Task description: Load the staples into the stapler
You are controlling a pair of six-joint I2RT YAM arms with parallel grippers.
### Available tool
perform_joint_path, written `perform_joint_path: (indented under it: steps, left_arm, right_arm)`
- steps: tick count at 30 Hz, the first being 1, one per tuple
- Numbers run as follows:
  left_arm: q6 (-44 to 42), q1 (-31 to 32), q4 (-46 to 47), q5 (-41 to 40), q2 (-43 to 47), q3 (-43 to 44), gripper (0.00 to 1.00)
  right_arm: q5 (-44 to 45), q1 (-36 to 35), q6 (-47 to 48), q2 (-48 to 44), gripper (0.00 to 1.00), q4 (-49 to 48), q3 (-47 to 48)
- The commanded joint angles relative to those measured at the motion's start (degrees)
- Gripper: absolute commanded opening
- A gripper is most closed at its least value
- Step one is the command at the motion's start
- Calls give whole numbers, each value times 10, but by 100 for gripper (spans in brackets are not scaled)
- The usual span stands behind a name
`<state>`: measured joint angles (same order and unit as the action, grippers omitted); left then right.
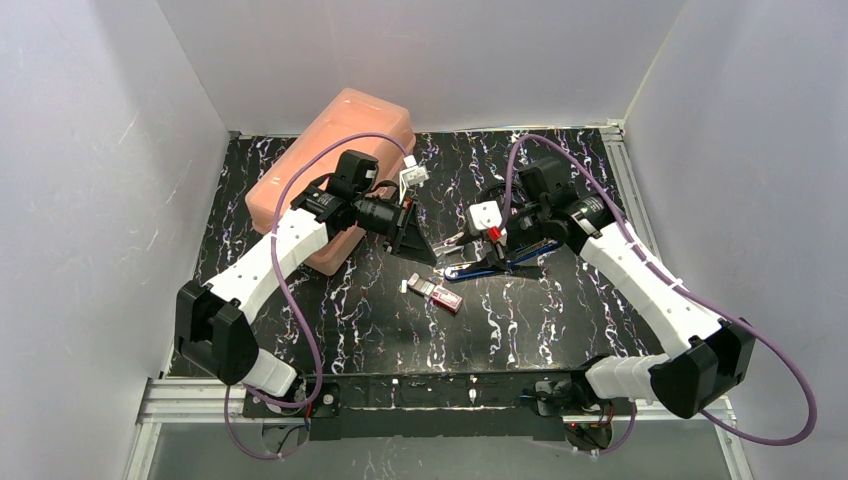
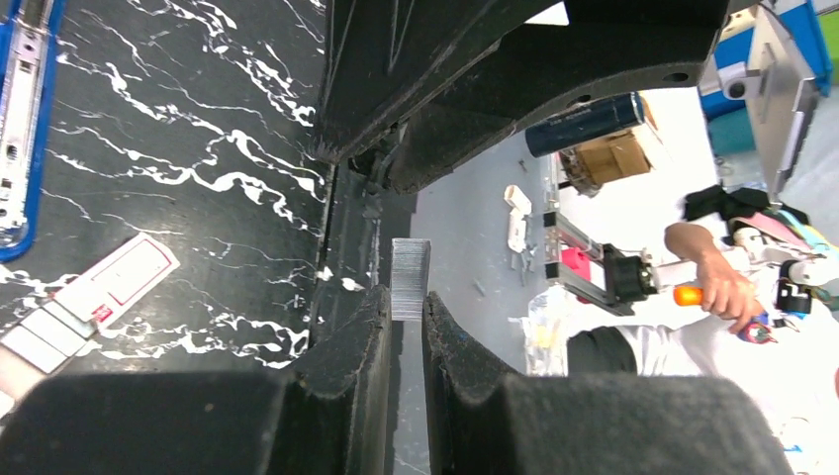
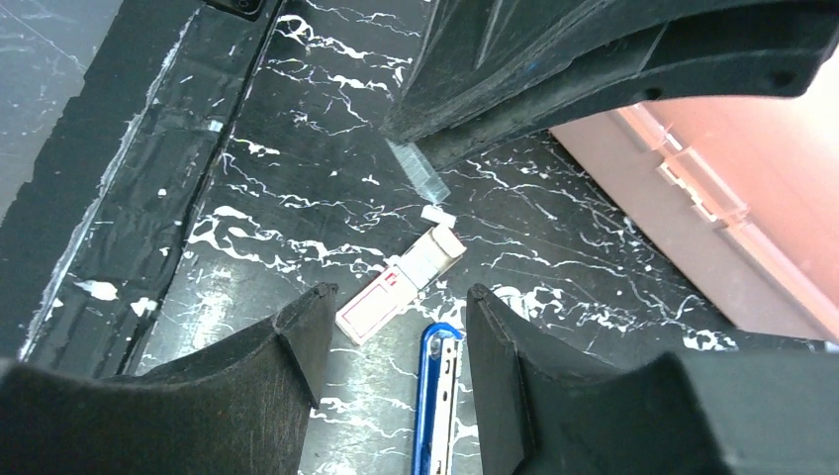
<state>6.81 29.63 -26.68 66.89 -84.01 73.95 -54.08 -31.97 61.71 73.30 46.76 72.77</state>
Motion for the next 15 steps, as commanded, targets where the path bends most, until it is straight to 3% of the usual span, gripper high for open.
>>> perform_joint_path:
  steps: [1,15]
  left_arm:
    - [13,0,-25,56,1,11,0]
    - [11,12,-36,64,-14,1,0]
  right_arm:
    - [6,-8,30,-14,58,19,34]
    - [21,-47,37,20,51,23,81]
